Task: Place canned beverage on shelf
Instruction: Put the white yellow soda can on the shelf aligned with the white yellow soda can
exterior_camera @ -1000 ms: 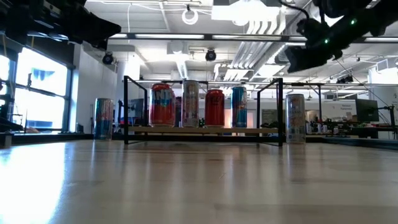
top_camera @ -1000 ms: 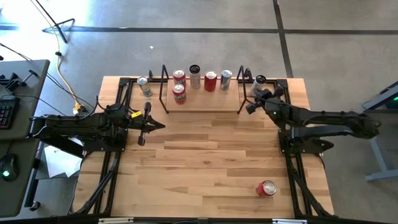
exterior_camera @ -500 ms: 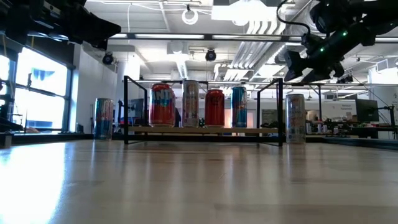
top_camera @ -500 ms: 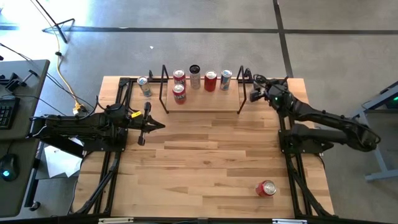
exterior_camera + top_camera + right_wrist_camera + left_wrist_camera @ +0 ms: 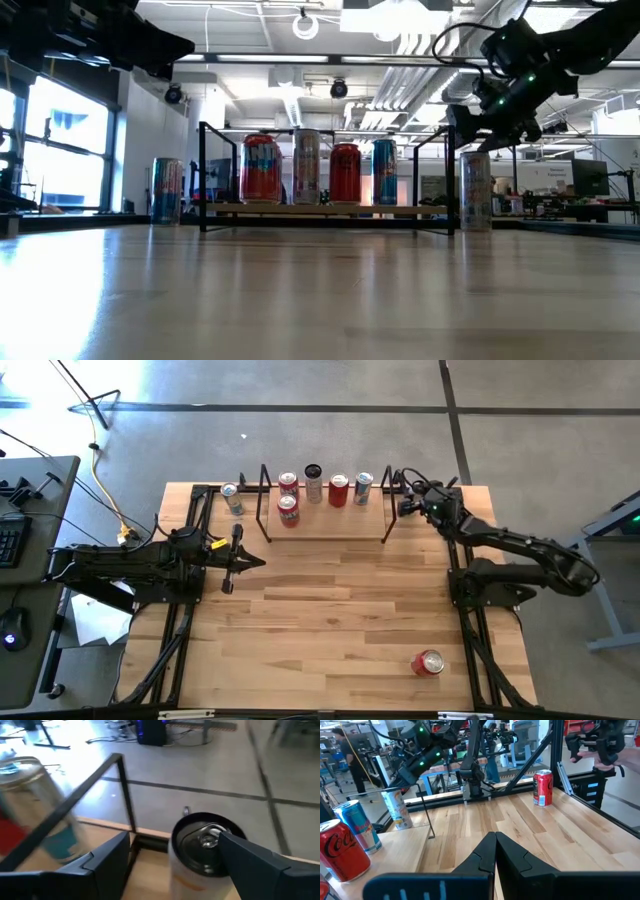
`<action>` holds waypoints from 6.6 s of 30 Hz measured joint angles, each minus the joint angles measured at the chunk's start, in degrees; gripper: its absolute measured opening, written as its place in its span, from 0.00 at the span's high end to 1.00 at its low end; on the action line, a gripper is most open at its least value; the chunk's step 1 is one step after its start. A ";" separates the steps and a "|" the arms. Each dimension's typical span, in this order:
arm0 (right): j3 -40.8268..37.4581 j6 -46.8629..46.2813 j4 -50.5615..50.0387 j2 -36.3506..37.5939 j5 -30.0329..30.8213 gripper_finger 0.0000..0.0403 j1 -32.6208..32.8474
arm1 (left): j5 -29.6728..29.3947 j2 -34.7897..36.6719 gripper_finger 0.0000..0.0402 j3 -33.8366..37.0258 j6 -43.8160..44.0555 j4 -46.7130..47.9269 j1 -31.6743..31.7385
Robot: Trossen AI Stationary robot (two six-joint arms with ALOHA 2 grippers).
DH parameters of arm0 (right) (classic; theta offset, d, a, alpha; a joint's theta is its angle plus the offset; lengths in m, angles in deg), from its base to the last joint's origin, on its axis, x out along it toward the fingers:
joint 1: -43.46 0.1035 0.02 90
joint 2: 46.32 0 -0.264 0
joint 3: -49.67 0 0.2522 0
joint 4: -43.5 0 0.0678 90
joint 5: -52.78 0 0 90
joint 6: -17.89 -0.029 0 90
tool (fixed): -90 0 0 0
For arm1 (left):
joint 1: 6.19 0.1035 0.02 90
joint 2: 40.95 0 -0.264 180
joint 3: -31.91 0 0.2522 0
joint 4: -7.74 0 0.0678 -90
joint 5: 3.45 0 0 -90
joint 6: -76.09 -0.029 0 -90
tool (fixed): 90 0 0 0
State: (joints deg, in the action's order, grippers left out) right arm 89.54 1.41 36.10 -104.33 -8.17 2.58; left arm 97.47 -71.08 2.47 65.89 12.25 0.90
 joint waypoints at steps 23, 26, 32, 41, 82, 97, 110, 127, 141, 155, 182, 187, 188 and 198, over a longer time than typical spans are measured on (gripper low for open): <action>4.18 1.44 -3.01 -2.69 6.57 0.28 -0.28 | 0.02 0.00 1.00 0.00 0.02 0.35 0.00; 4.18 0.45 -2.95 -4.07 6.50 0.28 -1.24 | 0.02 0.00 1.00 0.00 0.00 0.37 -0.01; 4.20 -0.25 -1.84 -8.96 5.83 0.28 -2.42 | 0.02 0.00 1.00 0.00 -0.02 0.39 -0.02; 4.20 -0.23 -0.96 -13.03 4.53 0.28 -3.50 | 0.02 0.00 1.00 0.00 -0.15 0.39 -0.02; 16.59 -1.52 -29.64 11.92 9.65 0.39 5.03 | 0.02 0.02 1.00 0.00 0.04 0.12 -0.01; 45.30 -1.06 -41.39 -2.94 21.74 0.39 28.20 | 0.04 0.01 1.00 0.00 0.04 0.07 -0.01; 63.54 -0.08 -36.35 -30.15 17.46 0.39 39.81 | 0.02 0.00 1.00 0.00 0.09 0.24 0.00; 71.99 3.53 -29.71 -51.37 1.37 0.39 29.57 | 0.04 0.02 1.00 0.00 0.48 0.42 0.00; 59.71 0.00 -12.42 -51.99 4.13 0.39 28.71 | 0.04 0.02 1.00 -0.02 0.50 0.44 -0.02; 59.21 -0.95 -11.23 -53.64 4.35 0.39 27.36 | 0.04 0.02 1.00 -0.02 0.55 0.41 -0.02; 59.34 0.45 -10.31 -53.87 3.53 0.29 26.36 | 0.07 0.02 1.00 -0.02 0.70 0.39 -0.02; 59.45 0.47 -9.99 -53.87 3.66 0.26 26.29 | 0.07 0.00 1.00 -0.02 0.70 0.39 -0.02; 59.45 0.68 -9.84 -53.87 3.67 0.25 26.28 | 0.07 0.02 1.00 -0.02 0.70 0.39 -0.02; 59.45 6.82 -8.12 -52.31 3.69 0.25 27.14 | 0.07 0.01 1.00 -0.02 0.68 0.42 -0.02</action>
State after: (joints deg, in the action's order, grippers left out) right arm 148.99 8.22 27.98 -156.64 -4.48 29.72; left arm 97.54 -71.07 2.45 66.57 12.66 0.88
